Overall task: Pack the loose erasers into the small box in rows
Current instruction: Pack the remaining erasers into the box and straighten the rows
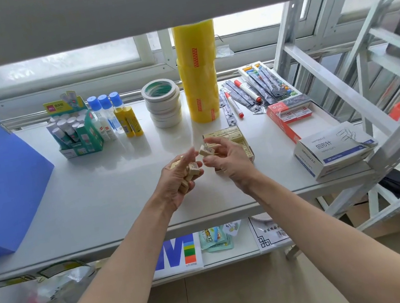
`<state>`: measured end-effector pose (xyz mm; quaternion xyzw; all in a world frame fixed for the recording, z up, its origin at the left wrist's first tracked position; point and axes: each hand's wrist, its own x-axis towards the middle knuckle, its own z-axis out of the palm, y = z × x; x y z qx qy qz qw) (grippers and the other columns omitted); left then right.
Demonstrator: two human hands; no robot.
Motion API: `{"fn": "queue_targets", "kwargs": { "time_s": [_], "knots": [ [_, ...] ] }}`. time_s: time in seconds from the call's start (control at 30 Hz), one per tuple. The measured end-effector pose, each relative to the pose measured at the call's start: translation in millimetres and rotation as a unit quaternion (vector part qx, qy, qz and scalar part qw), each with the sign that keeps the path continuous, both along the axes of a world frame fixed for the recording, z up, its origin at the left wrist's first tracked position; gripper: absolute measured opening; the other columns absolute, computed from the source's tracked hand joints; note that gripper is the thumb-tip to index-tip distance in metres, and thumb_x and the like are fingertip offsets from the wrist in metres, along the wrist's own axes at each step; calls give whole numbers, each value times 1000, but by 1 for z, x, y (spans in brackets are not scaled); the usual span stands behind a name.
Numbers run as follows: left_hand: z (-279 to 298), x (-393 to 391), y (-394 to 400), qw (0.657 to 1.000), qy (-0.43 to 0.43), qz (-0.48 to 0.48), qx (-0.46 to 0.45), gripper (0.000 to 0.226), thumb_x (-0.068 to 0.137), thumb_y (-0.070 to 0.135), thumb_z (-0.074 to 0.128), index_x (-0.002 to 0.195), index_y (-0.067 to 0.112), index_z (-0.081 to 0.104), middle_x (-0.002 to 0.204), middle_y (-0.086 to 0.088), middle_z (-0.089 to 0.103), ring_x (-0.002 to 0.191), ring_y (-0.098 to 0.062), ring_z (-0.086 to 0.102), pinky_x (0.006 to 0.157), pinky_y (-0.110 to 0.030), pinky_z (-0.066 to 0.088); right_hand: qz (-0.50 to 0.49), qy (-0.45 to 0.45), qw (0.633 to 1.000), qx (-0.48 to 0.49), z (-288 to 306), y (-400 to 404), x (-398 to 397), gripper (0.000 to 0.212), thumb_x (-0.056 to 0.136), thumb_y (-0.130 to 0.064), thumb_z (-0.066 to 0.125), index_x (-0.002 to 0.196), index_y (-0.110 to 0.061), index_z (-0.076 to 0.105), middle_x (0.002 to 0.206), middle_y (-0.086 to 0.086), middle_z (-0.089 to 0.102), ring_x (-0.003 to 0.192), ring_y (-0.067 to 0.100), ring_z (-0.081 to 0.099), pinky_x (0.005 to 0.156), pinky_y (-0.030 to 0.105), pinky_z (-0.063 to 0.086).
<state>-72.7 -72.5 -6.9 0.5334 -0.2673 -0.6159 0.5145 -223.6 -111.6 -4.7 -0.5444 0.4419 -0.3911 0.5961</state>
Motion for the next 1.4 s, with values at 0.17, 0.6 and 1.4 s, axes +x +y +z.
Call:
{"fn": "queue_targets", "kwargs": {
  "time_s": [0.17,0.6,1.4],
  "knots": [
    [2,-7,-1,999,42,-2,24,59,83,63,57,108,11,67,94,-10,72,72,-17,67,43,-16,41,-7,-3,1000,4,2,-2,-8,25,86,-12,70,110,-10,65,97,14,70,84,21,67,83,40,55],
    [2,-34,-14,999,-28,-28,-1,41,84,28,73,115,2,65,84,-12,66,56,-16,60,38,-18,35,-86,-59,994,45,7,-5,-23,17,93,-18,62,82,-5,67,63,1,60,45,1,55,45,17,47],
    [10,-50,-30,996,-82,5,16,31,88,27,69,111,5,66,77,-9,66,51,-15,58,41,-16,37,-28,-24,999,-19,3,-12,-48,15,86,-13,70,95,-5,62,77,6,68,67,15,66,73,34,57]
  ]
}}
